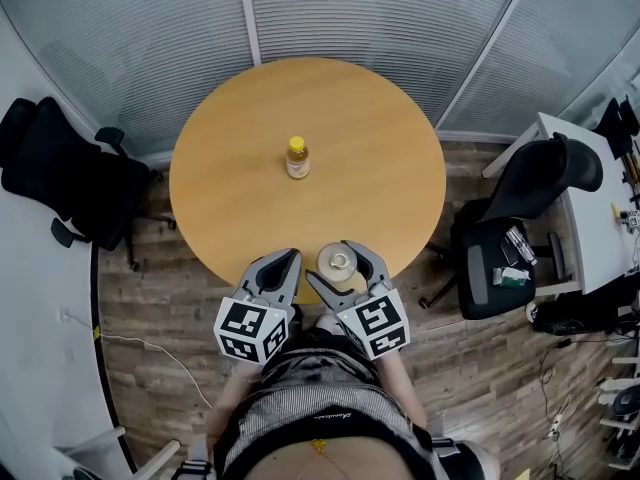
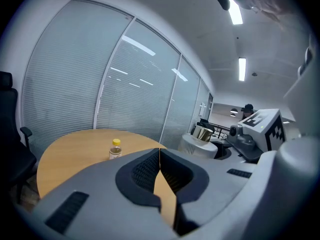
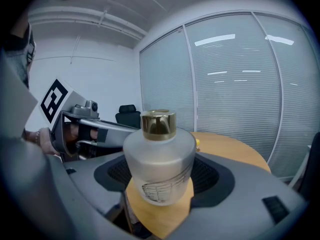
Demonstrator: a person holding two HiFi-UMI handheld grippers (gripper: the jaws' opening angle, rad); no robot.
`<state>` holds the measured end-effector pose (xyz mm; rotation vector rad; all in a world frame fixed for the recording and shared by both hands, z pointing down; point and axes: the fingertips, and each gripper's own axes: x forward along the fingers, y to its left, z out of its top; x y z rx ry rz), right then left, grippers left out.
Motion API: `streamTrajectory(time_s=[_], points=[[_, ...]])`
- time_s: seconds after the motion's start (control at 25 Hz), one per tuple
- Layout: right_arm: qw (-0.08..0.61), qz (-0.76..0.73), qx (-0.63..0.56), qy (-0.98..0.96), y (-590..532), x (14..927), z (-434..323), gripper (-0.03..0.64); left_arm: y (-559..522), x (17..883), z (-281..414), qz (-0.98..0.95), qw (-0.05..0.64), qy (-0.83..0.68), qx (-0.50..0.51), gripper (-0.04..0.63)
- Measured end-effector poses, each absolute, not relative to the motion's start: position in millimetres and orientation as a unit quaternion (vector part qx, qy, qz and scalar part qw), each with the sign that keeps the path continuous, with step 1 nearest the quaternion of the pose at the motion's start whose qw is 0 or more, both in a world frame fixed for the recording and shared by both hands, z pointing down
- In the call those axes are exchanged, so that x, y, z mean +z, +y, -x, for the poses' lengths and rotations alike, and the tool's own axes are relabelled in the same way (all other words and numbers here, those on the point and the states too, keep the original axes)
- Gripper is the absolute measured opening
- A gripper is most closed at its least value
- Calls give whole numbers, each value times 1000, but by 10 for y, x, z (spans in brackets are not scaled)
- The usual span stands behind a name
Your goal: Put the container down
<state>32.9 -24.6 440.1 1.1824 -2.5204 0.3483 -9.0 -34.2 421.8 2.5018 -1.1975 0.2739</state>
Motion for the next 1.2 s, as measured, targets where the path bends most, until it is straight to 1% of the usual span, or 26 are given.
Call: streamTrajectory(time_s=[0.6, 1.2], points=[[168, -454, 130, -865, -880, 4422, -3, 350, -988, 4249, 369, -905, 176, -372, 107, 20], [175, -490, 147, -841, -1271, 4532, 343, 350, -1411, 4358, 712, -923, 180, -319, 122, 20]])
